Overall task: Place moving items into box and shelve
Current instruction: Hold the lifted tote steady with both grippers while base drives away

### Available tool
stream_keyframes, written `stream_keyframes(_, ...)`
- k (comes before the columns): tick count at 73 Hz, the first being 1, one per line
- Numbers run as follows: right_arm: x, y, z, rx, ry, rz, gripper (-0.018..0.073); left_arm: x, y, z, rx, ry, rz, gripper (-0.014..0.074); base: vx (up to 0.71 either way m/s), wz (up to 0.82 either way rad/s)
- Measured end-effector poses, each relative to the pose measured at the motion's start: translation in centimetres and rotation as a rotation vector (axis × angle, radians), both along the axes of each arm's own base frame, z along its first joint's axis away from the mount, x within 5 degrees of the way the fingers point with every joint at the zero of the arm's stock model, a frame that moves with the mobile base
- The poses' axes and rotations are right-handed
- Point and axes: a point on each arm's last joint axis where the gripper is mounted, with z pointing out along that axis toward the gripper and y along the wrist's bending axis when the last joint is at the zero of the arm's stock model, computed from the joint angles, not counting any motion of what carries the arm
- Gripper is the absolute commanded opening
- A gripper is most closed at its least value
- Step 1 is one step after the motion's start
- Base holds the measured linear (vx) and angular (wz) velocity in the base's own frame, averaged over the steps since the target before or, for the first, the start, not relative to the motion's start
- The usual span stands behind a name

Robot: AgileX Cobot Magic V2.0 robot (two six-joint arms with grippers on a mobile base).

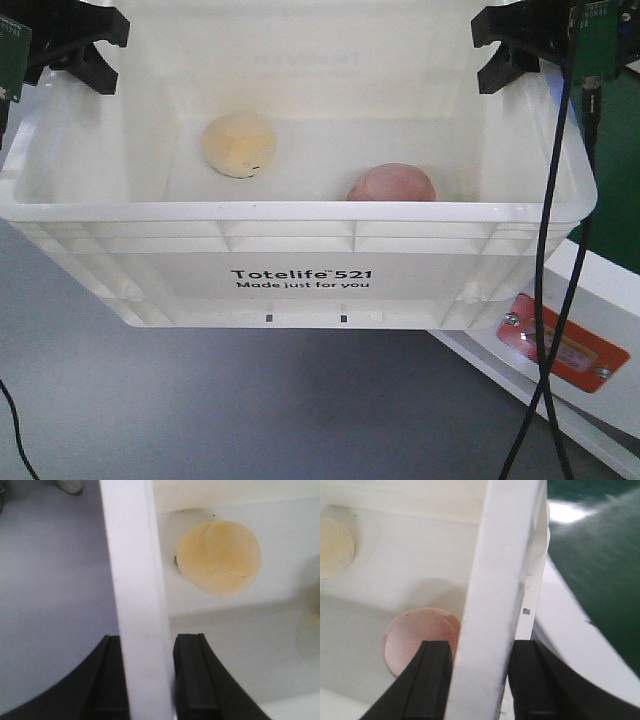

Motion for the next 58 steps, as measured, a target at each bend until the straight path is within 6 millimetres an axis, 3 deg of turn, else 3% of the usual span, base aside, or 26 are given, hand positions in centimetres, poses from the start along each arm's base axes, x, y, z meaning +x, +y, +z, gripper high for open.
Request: stream_keyframes(58,-0.01,0.01,0.0,0.002,0.001,0.001,-0.0011,0.0,0.01,0.0,0.001,0.0,0.0,-0.0017,-0.09,0.79)
